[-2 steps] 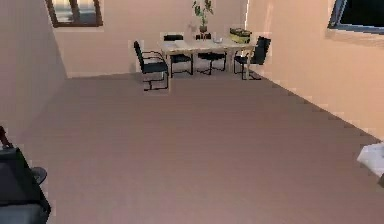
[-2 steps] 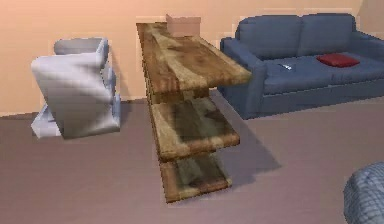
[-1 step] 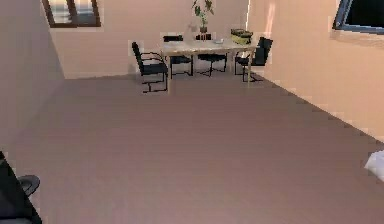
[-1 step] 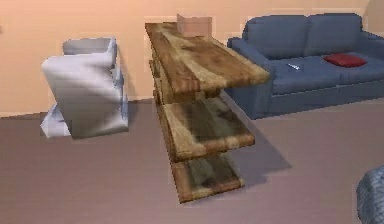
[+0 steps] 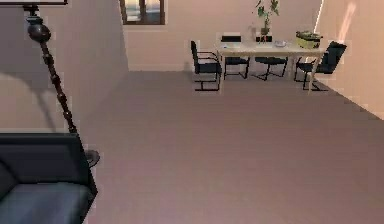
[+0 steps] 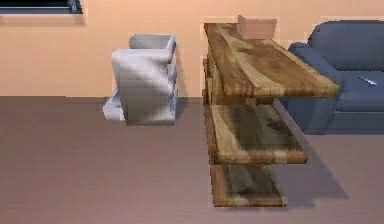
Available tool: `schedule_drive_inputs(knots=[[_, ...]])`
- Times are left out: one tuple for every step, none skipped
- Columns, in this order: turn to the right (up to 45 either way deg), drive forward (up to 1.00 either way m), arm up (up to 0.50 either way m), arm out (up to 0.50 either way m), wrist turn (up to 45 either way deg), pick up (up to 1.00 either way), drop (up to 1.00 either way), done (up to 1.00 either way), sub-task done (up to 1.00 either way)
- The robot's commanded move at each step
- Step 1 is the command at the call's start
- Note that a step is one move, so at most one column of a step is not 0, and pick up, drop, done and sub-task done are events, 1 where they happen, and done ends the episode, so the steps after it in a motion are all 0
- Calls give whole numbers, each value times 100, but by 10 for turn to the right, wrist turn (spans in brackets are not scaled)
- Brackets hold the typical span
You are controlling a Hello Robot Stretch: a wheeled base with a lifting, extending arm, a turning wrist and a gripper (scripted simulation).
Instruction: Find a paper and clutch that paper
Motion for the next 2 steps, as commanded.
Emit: schedule_drive_inputs(knots=[[0,100,0,0,0,0,0,0,0],[0,100,0,0,0,0,0,0,0]])
